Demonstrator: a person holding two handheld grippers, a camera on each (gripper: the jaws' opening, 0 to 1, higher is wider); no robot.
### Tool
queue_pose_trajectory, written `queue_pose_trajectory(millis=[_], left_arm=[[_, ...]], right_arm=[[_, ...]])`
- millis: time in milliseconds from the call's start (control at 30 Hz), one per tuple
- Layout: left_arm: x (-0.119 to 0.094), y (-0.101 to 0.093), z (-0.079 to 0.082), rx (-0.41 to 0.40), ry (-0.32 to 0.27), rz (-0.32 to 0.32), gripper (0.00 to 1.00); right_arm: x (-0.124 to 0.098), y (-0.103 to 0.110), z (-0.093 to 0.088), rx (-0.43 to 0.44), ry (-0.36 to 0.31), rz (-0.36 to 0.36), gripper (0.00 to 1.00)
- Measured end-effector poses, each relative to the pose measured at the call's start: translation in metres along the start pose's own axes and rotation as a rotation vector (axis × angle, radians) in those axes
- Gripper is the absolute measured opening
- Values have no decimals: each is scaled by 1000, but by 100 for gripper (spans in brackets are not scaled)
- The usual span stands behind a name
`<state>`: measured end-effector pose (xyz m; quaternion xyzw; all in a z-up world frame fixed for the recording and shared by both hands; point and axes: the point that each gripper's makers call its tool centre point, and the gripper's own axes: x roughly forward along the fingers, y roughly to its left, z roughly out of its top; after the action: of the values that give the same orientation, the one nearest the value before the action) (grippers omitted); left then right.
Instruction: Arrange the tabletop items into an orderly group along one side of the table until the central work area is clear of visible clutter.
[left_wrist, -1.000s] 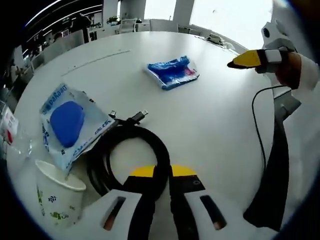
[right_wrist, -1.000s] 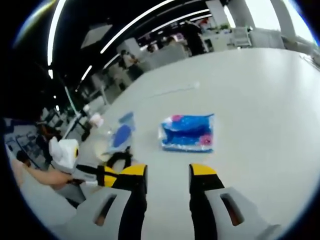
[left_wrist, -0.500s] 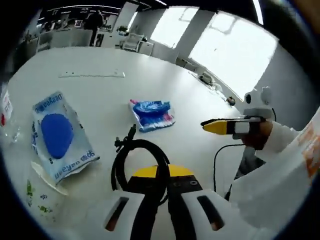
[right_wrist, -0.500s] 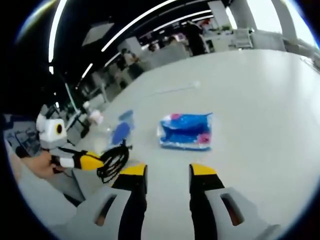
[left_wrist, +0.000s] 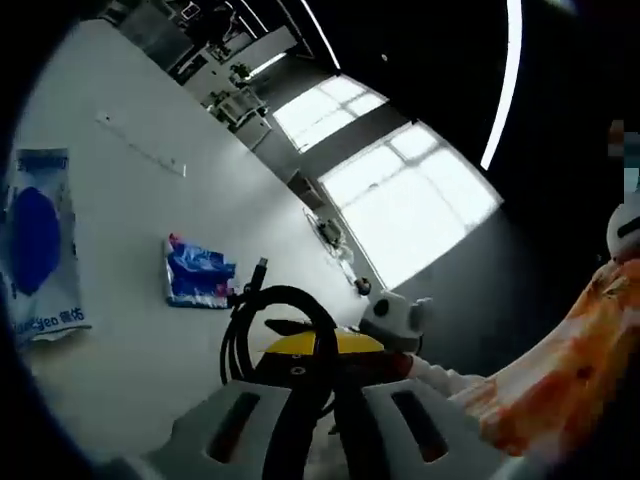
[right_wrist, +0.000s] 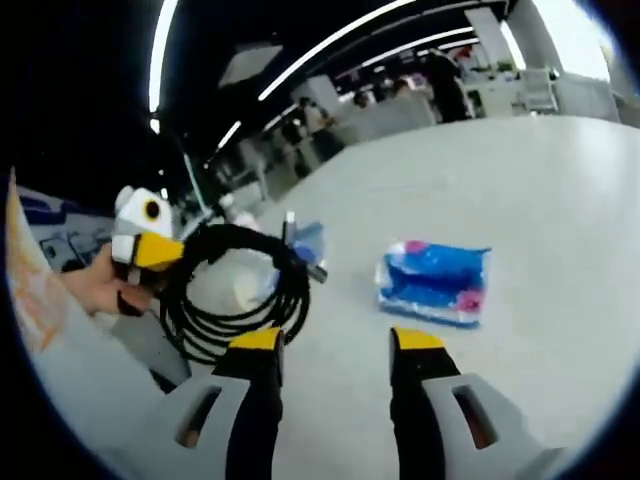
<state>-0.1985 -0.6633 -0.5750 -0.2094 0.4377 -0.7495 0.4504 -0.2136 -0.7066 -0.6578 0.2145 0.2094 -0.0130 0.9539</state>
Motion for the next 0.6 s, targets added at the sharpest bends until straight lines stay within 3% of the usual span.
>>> queue_pose_trajectory(millis=[100,200,367,500,600], left_arm=[[3,-14,-10,34,73,-65,0],[3,-17,-17,77,120,-92,0],[0,-23,-18,51,138,-139,0],[-3,-19,-15,42,135,-133,0],[-4,-21,-14,25,136,-154,0]], right_arm=[[3,12,11,-97,-5,69,49],[4,21,8,-183,26,126,46],[0,30,12,-237,10,156,45],[-10,45,25,-239,-43,220,52],[-12,52,27,-253,-36,258,47]])
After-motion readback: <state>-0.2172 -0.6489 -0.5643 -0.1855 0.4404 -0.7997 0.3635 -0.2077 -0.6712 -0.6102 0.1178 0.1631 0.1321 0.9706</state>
